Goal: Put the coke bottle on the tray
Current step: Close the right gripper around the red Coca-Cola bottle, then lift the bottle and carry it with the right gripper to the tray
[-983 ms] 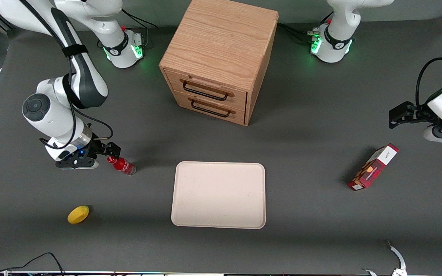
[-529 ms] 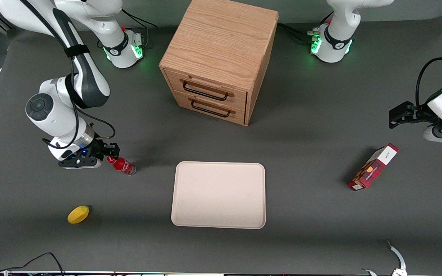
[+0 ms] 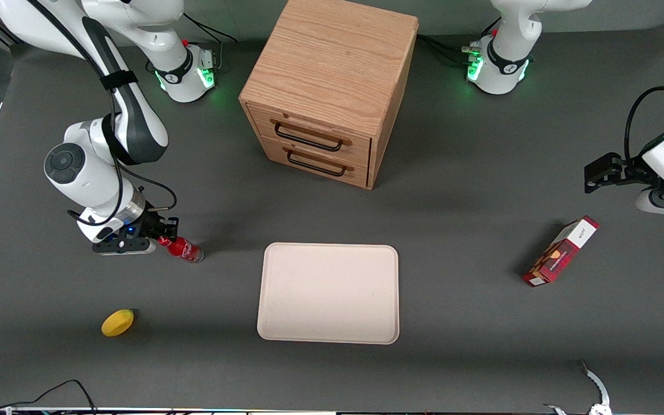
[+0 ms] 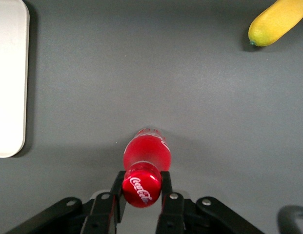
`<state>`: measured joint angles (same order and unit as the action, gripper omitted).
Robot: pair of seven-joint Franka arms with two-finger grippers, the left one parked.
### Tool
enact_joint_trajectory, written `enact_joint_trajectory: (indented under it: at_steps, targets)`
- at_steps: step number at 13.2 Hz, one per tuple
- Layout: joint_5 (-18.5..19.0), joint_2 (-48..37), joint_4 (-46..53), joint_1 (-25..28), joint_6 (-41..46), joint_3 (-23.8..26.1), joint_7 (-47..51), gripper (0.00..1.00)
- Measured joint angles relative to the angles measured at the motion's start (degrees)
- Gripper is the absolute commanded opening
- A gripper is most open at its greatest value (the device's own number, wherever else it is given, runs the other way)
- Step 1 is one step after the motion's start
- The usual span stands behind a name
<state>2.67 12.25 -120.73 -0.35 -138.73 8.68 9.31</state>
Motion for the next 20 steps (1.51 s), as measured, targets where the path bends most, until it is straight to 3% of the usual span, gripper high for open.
enact_joint_trajectory:
  at_steps: [5, 7, 12, 15, 20]
  targets:
    - [0.0, 0.0, 0.8, 0.1, 0.2, 1.2, 0.0, 0.00]
    - [0.0, -0.1, 4.8, 0.1, 4.3, 1.2, 0.0, 0.00]
    - [0.0, 1.4, 30.3, 0.9, 30.9, 1.3, 0.0, 0.00]
    - [0.0, 6.7, 46.3, 2.2, 42.8, 1.3, 0.0, 0.00]
    - [0.0, 16.8, 60.5, 6.8, 44.5, 1.2, 0.3, 0.00]
